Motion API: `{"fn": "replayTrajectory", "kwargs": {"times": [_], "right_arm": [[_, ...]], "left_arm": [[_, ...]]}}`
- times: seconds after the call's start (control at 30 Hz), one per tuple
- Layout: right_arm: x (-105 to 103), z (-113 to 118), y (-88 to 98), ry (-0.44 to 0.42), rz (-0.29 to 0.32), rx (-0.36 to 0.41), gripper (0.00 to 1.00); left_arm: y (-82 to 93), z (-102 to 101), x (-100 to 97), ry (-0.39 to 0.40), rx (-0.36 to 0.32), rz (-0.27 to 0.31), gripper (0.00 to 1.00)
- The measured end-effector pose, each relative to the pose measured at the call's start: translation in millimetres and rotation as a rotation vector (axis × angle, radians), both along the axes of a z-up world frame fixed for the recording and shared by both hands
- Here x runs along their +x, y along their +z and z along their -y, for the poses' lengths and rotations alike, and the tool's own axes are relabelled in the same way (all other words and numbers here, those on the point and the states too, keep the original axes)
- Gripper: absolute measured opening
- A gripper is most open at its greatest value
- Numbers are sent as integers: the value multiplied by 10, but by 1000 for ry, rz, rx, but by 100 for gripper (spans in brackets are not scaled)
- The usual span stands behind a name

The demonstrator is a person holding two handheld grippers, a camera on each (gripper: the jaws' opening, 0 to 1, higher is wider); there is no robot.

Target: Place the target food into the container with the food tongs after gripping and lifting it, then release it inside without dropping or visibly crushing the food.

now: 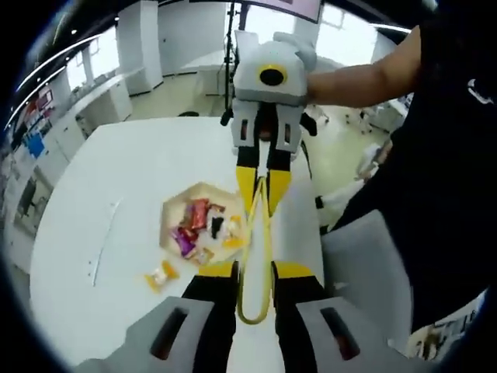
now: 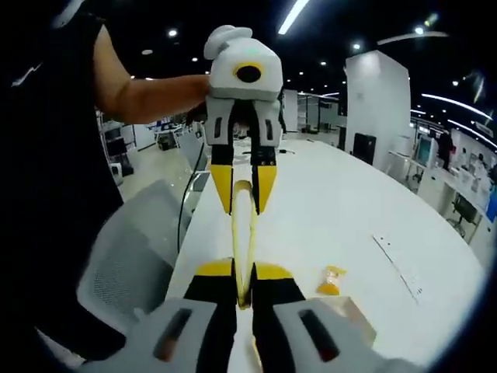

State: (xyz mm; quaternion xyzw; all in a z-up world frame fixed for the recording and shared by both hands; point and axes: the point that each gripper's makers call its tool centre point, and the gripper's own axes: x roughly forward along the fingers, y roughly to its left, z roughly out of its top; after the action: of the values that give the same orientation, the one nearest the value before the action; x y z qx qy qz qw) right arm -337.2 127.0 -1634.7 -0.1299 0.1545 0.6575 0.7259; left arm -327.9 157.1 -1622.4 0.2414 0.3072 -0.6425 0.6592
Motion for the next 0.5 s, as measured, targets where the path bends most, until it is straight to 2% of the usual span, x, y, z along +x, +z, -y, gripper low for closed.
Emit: {"fn": "replayTrajectory", "kwargs": {"times": [0.1,0.13,0.17,0.2,0.23,0.3,0.4,0.47,0.5], "right_arm": [[82,36,147,-61,-31,68,4],[102,38,201,-73,-35,93,4],[118,39,257,-84,-40,120,4],[126,33,339,-88,-54,161,4],[126,23,387,-89,-64,185,4],[111,-18,480,-82,-93,236,5],[62,-75,551,-58,-119,277,5],[12,-123,625,-39,-160,326,5],[11,-136,655,-37,-164,345,5]], "left_arm": [[112,15,129,73,-93,13,38],[146,16,153,89,-119,13,39],[238,53,205,120,-187,20,40],[286,69,228,143,-225,14,39],[350,103,208,148,-279,-11,38],[461,165,168,134,-361,-25,35],[661,256,78,119,-491,-93,33],[772,292,2,103,-553,-162,31],[808,308,-15,97,-573,-165,30]]}}
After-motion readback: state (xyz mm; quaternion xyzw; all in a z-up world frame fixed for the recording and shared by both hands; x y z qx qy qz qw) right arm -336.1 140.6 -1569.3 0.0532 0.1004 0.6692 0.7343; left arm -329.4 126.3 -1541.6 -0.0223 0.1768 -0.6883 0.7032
